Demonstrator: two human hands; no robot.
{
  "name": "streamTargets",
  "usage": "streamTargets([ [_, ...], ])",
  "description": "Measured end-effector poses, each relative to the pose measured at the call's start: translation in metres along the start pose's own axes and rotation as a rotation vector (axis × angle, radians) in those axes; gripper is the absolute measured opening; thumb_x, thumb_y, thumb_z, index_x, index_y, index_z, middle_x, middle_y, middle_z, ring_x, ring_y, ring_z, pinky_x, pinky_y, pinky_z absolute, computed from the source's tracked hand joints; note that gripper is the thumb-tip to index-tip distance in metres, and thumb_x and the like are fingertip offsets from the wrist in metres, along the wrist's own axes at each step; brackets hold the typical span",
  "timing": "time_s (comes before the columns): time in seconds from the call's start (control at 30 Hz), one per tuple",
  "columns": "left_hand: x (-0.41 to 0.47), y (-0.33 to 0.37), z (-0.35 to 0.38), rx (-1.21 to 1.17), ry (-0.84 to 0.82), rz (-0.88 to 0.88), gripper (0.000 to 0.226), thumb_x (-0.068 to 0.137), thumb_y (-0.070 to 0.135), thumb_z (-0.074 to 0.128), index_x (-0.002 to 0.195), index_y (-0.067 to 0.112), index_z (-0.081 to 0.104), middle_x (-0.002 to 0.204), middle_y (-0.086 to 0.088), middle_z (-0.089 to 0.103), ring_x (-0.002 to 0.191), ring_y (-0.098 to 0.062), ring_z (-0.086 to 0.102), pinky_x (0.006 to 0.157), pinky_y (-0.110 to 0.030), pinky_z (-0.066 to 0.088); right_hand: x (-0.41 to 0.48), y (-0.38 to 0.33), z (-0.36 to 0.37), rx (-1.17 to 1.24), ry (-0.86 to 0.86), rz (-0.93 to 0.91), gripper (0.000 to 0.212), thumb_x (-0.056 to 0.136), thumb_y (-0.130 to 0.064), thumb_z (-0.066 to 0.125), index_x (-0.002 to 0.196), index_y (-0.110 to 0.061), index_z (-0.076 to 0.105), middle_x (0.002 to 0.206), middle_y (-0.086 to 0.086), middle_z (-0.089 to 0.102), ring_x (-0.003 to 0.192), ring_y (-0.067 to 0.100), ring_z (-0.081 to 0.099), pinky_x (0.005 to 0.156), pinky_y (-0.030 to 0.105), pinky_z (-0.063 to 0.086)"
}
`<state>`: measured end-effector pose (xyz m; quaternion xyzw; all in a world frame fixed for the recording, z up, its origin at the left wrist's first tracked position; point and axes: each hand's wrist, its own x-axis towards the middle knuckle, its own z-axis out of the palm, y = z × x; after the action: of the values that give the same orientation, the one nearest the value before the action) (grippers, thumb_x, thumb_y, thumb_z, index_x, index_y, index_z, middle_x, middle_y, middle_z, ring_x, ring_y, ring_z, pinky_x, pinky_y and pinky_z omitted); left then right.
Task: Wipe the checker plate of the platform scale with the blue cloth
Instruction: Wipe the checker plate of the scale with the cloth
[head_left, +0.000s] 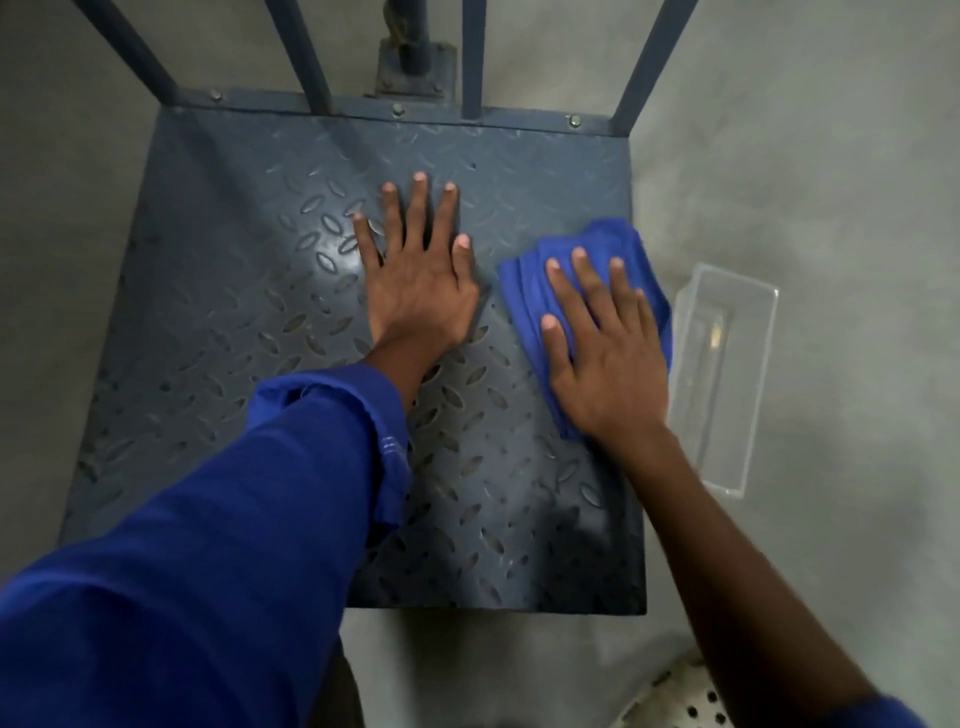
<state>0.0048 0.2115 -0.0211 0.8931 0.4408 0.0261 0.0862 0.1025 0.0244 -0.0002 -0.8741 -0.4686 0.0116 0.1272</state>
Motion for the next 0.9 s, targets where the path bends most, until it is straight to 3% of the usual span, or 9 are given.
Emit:
streamTargets([
  [0.07, -0.001, 0.0, 0.0, 0.005, 0.006, 0.004, 0.063, 0.112, 0.048, 0.006, 0.171, 0.028, 0.0, 0.18, -0.002, -0.007, 0.165, -0.031, -0.01, 0.131, -0.062, -0.005, -0.004, 0.001, 0.0, -0.004, -0.011, 0.088, 0.057, 0.111, -0.049, 0.03, 0.165, -0.033, 0.025, 0.174, -0.005, 0.02, 0.163, 0.027, 0.011, 0.13, 0.052, 0.02],
  [0.3, 0.0, -0.001, 0.0, 0.0, 0.01, -0.002, 0.062, 0.112, 0.047, 0.007, 0.171, 0.029, 0.002, 0.18, -0.001, -0.006, 0.165, -0.03, -0.01, 0.131, -0.061, -0.007, 0.119, 0.001, 0.012, -0.021, 0.004, 0.228, 0.062, 0.109, -0.051, 0.022, 0.167, -0.03, 0.02, 0.176, 0.001, 0.015, 0.162, 0.035, 0.01, 0.13, 0.056, 0.015],
  [0.47, 0.001, 0.0, 0.001, 0.01, 0.004, 0.001, 0.065, 0.109, 0.045, 0.008, 0.171, 0.029, 0.004, 0.18, -0.001, -0.004, 0.166, -0.03, -0.007, 0.131, -0.062, -0.005, 0.019, -0.04, 0.013, 0.006, -0.025, -0.081, 0.056, 0.111, -0.046, 0.03, 0.165, -0.031, 0.028, 0.174, -0.004, 0.022, 0.162, 0.027, 0.013, 0.131, 0.048, 0.014],
  [0.6, 0.0, -0.001, 0.001, -0.016, 0.007, 0.006, 0.062, 0.112, 0.045, 0.01, 0.171, 0.029, 0.004, 0.18, -0.002, -0.004, 0.165, -0.03, -0.008, 0.131, -0.061, -0.006, 0.055, -0.003, 0.01, -0.033, -0.019, -0.032, 0.059, 0.108, -0.051, 0.028, 0.164, -0.032, 0.029, 0.173, -0.003, 0.025, 0.161, 0.03, 0.018, 0.129, 0.051, 0.019],
  [0.73, 0.0, -0.002, 0.001, -0.014, 0.005, 0.006, 0.063, 0.112, 0.047, 0.009, 0.171, 0.029, 0.003, 0.18, -0.002, -0.004, 0.165, -0.03, -0.009, 0.131, -0.061, -0.007, 0.126, 0.02, 0.006, -0.003, -0.082, 0.02, 0.062, 0.109, -0.053, 0.024, 0.166, -0.03, 0.023, 0.175, -0.001, 0.019, 0.162, 0.032, 0.011, 0.131, 0.055, 0.014],
  [0.8, 0.001, -0.001, -0.001, -0.015, 0.01, 0.006, 0.063, 0.111, 0.047, 0.009, 0.171, 0.029, 0.004, 0.18, -0.002, -0.003, 0.166, -0.031, -0.007, 0.131, -0.061, -0.007, 0.108, 0.012, 0.005, -0.001, -0.059, 0.03, 0.06, 0.11, -0.051, 0.024, 0.166, -0.03, 0.023, 0.175, 0.0, 0.018, 0.162, 0.032, 0.012, 0.13, 0.055, 0.016],
  [0.9, 0.0, 0.0, -0.003, -0.02, -0.001, 0.01, 0.063, 0.111, 0.046, 0.01, 0.171, 0.028, 0.006, 0.18, -0.002, -0.001, 0.166, -0.031, -0.006, 0.131, -0.062, -0.006, 0.007, -0.024, 0.001, -0.001, -0.05, -0.009, 0.057, 0.112, -0.047, 0.025, 0.167, -0.031, 0.02, 0.176, -0.002, 0.014, 0.163, 0.028, 0.007, 0.13, 0.053, 0.016],
])
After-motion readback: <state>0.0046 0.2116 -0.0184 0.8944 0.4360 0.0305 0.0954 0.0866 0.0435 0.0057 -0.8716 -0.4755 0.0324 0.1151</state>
